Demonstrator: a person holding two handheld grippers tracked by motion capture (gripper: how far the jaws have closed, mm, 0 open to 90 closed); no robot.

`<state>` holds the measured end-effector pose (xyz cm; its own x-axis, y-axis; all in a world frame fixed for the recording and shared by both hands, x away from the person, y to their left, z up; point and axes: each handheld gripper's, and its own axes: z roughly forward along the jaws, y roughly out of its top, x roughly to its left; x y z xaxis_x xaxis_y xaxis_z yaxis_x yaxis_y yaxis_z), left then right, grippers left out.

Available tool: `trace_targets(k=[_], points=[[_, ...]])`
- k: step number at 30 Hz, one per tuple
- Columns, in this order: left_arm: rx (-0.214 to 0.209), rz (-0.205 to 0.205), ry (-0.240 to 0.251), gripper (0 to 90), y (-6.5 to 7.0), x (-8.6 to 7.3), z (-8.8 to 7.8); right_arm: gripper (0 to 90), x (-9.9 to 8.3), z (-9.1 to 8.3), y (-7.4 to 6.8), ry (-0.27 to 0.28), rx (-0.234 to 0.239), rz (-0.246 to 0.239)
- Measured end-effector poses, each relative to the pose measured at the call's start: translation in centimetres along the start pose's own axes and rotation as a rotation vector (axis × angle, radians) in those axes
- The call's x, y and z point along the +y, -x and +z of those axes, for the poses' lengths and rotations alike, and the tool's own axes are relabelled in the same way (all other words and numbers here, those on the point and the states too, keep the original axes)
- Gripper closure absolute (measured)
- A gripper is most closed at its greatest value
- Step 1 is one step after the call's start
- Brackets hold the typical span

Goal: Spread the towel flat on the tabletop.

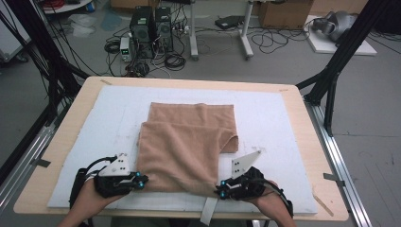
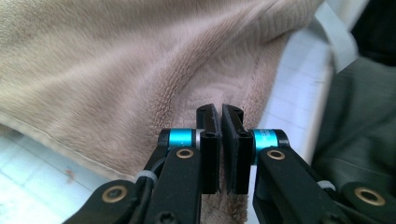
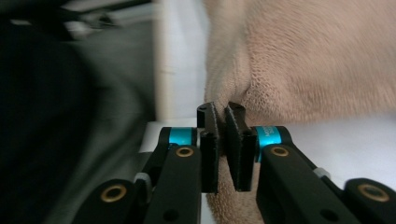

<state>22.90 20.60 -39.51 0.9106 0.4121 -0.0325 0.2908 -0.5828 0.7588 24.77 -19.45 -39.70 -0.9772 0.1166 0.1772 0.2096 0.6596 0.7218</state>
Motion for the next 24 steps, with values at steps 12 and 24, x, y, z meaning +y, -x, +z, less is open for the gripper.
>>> trace_targets(k=[12, 24], points=[[0.052, -0.087, -0.039, 56.5, -2.6, 0.0, 4.1, 56.3, -0.5, 1.3, 3.9, 0.034, -0.199, 0.170], [0.071, -0.090, -0.052, 85.2, -3.4, -0.7, 4.8, 88.8, 4.0, 5.6, 5.5, -0.036, -0.222, 0.079]])
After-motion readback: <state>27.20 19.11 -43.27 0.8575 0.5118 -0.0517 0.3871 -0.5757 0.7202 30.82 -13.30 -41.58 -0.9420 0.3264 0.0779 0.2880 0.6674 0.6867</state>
